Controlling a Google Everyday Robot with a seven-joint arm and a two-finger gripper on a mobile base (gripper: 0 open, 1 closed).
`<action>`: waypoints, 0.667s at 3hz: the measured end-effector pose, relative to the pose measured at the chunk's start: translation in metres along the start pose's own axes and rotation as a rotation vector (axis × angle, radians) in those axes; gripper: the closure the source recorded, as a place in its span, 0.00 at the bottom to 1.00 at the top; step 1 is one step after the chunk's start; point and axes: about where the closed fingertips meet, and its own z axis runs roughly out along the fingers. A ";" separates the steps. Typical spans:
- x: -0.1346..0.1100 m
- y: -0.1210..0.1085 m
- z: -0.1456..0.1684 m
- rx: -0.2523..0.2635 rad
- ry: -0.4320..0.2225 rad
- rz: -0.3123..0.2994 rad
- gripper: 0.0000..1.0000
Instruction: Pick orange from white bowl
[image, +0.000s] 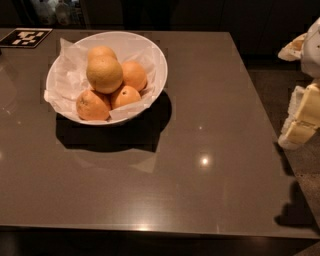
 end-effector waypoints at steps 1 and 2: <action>0.000 0.000 0.000 0.000 0.000 0.000 0.00; -0.022 -0.008 -0.005 -0.028 0.004 -0.017 0.00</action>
Offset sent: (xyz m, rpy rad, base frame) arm 0.0262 0.0487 0.0282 -0.0111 0.1036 0.0594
